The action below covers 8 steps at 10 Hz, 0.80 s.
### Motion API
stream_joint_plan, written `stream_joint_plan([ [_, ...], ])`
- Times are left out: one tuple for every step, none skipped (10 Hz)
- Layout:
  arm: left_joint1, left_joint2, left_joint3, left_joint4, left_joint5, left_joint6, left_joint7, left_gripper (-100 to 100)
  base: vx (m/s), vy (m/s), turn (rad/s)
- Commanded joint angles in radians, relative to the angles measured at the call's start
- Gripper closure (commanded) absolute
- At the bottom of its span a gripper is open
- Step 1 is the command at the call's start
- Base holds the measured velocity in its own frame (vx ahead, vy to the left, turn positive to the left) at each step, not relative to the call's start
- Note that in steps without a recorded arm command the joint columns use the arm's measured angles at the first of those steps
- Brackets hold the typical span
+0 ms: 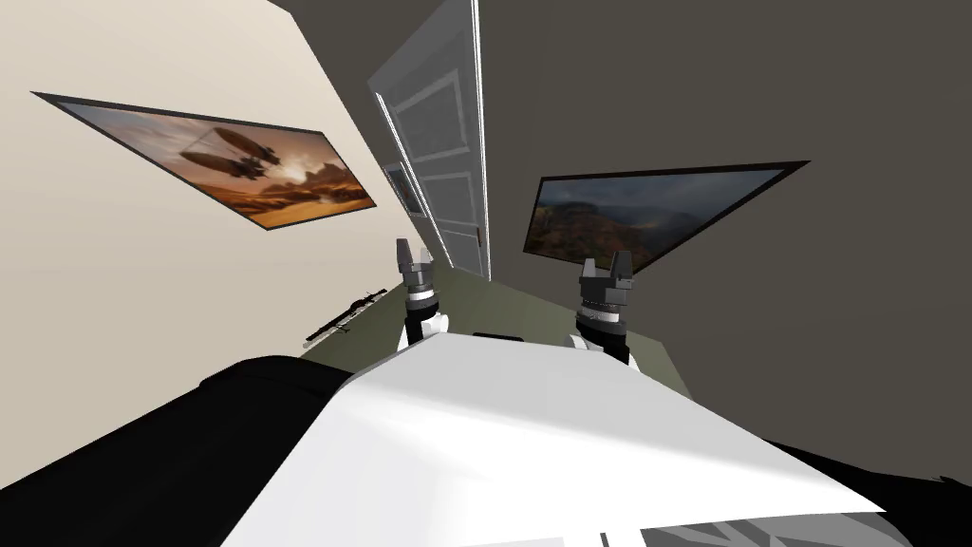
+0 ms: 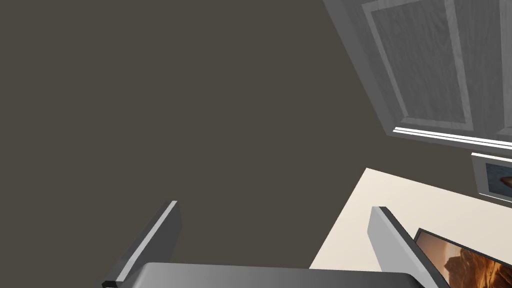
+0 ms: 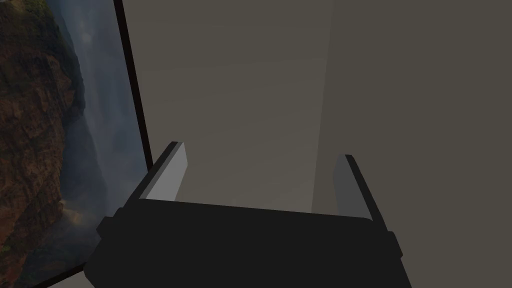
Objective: Push the door open
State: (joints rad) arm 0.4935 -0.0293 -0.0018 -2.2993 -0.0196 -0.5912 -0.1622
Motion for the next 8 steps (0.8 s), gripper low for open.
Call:
stream_joint_plan([
  [-0.012,0.01,-0.002,0.03,-0.001,-0.005,-0.02,-100,0.045,0.078,-0.068],
  [-0.016,0.014,-0.003,0.042,-0.001,-0.007,-0.028,-100,0.068,0.015,0.019],
  [-0.026,0.021,-0.005,0.066,-0.001,-0.011,-0.044,-100,0.087,-0.004,-0.003],
  [-0.036,0.028,-0.007,0.091,-0.002,-0.015,-0.06,-100,0.096,0.017,-0.021],
  [-0.042,0.032,-0.008,0.107,-0.002,-0.017,-0.071,-100,0.105,0.015,-0.023],
  [-0.049,0.036,-0.01,0.125,-0.003,-0.02,-0.083,-100,0.093,0.01,-0.017],
  [-0.056,0.04,-0.011,0.143,-0.003,-0.023,-0.094,-100,0.078,0.021,-0.016],
  [-0.063,0.045,-0.013,0.16,-0.003,-0.026,-0.106,-100,0.069,0.022,-0.014],
])
